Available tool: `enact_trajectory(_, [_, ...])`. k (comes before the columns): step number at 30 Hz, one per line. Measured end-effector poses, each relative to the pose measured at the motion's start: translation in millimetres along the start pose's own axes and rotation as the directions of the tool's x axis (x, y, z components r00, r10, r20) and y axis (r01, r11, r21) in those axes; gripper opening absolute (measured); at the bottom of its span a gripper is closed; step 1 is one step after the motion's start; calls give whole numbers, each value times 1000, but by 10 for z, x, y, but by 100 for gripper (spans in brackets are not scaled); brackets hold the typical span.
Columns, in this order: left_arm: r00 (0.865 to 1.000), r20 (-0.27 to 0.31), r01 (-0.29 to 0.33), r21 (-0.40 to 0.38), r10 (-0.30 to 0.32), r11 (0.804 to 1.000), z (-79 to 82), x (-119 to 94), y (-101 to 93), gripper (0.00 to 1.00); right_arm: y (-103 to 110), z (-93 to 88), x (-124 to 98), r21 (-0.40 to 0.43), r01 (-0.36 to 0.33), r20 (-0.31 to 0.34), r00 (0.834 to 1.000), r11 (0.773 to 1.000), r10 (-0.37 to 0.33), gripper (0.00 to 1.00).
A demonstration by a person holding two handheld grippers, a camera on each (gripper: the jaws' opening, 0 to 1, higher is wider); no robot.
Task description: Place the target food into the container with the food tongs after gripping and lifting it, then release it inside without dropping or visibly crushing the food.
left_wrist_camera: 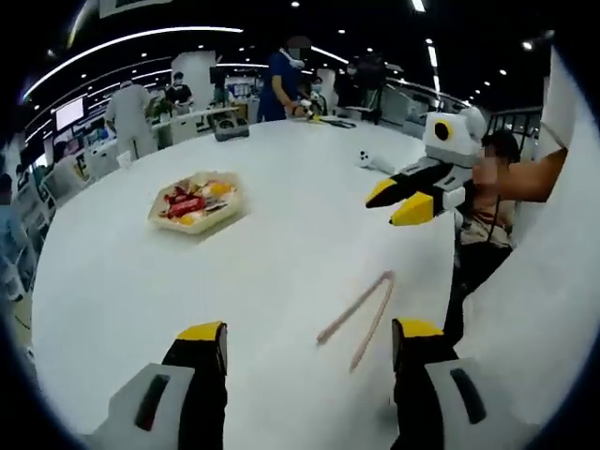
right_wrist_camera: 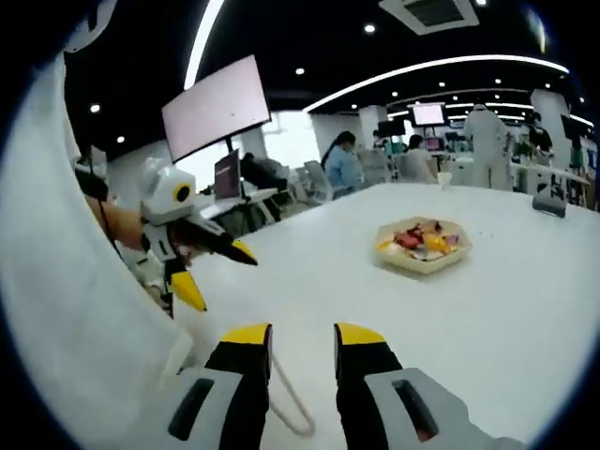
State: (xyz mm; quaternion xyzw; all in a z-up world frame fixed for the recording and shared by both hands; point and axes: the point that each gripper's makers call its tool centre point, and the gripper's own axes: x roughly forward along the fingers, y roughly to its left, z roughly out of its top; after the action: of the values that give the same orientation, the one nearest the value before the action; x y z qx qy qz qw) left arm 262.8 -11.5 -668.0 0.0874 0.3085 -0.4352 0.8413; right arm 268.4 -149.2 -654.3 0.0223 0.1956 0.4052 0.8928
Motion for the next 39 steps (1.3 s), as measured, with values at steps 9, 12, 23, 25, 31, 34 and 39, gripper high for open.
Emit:
enact_trajectory(9, [997,63,-39,-31,41,999,40,-182,-1,92,5,11,-68,30,166,-25,986,986,-166,49])
enact_trajectory(12, [996,74,-51,-9,52,999,31,-244,-36,96,8,0,-97,47,198,-38,980,979,-197,55])
enact_trajectory(23, [990,127,-61,-1,60,998,-49,-386,-88,99,57,-63,-339,12,361,-54,931,932,-360,89])
enact_trajectory(25, [985,161,-67,7,65,998,-9,-398,-88,99,108,-78,-407,26,376,-50,926,926,-374,90])
enact_trajectory(31, [981,181,-69,26,63,997,-39,-466,-258,99,186,-159,-575,-9,391,-72,918,921,-390,91])
enact_trajectory(34, [982,173,-78,26,73,997,-96,-547,-341,99,165,-211,-636,-14,396,-79,915,918,-396,91])
enact_trajectory(39, [982,167,-94,18,90,995,-114,-510,-397,99,55,-265,-676,-5,386,-87,919,922,-385,91])
